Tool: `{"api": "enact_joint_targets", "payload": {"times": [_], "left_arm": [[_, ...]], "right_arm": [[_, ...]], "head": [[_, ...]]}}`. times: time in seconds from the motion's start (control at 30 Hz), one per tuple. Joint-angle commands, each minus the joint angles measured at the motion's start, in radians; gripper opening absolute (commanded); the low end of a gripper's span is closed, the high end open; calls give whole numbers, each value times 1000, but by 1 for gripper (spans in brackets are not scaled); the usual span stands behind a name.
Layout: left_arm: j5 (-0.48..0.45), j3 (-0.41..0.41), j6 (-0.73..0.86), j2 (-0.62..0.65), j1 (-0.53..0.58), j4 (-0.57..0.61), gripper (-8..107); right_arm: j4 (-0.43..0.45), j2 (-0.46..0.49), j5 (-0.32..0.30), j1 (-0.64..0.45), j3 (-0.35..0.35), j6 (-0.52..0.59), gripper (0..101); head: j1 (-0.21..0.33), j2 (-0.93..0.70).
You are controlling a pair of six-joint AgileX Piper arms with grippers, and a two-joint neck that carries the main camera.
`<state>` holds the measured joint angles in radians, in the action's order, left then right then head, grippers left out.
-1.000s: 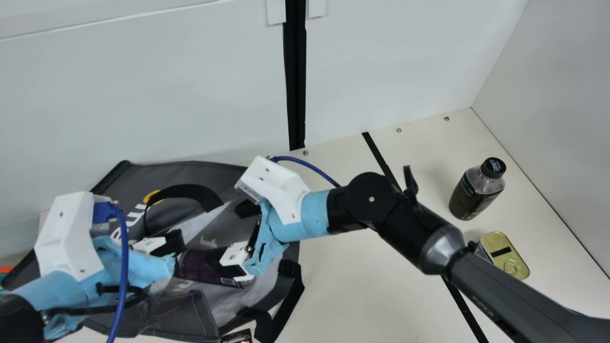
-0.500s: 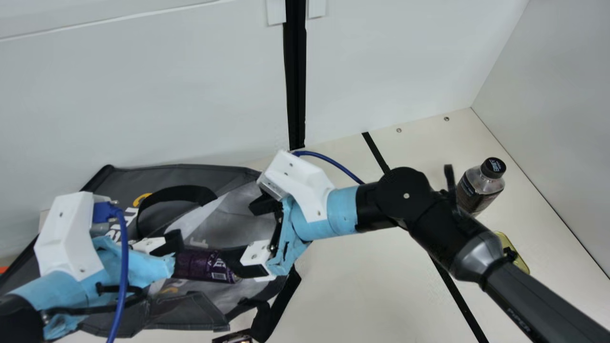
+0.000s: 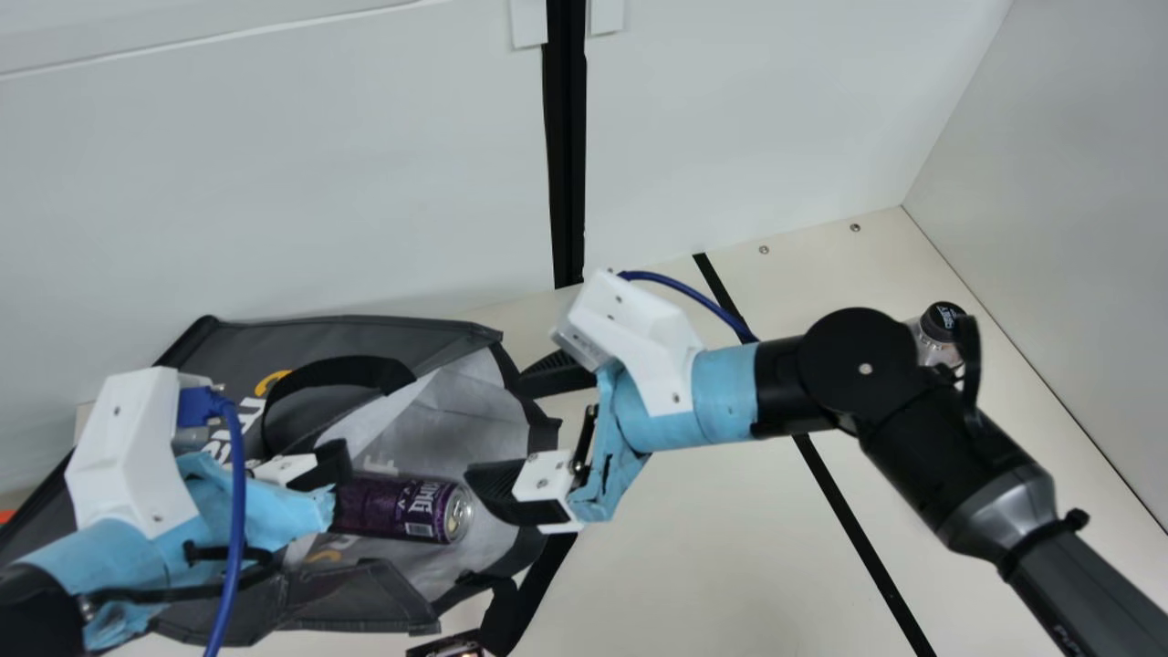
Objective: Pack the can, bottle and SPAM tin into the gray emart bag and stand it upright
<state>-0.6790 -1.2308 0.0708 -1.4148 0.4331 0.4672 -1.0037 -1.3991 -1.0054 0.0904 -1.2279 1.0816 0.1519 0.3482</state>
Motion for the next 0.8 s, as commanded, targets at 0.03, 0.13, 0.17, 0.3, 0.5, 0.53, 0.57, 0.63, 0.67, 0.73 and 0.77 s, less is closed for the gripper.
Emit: {"api": "enact_joint_targets", "payload": {"times": [0.03,0.13,0.17,0.3,0.5,0.53,0.57,0.63,0.67,0.73,0.77], "left_arm": [[0,0,0,0,0,0,-8],[0,0,0,0,0,0,-8],[0,0,0,0,0,0,-8],[0,0,0,0,0,0,-8],[0,0,0,0,0,0,-8],[0,0,0,0,0,0,-8],[0,0,0,0,0,0,-8],[0,0,0,0,0,0,-8],[0,0,0,0,0,0,-8],[0,0,0,0,0,0,-8],[0,0,0,0,0,0,-8]], "right_arm": [[9,15,-18,-23,-3,-3,95],[17,32,-34,-47,-4,-4,95],[20,37,-39,-55,-4,-5,95],[34,60,-55,-89,-6,-10,95],[73,96,-55,-134,-12,-33,95],[81,102,-54,-142,-14,-39,95],[88,109,-52,-149,-16,-46,95],[104,122,-49,-165,-19,-60,95],[112,128,-47,-173,-21,-67,95],[128,142,-45,-190,-23,-81,95],[137,149,-43,-198,-25,-89,95]], "head": [[23,1],[23,1],[23,1],[23,1],[23,1],[23,1],[23,1],[23,1],[23,1],[23,1],[23,1]]}}
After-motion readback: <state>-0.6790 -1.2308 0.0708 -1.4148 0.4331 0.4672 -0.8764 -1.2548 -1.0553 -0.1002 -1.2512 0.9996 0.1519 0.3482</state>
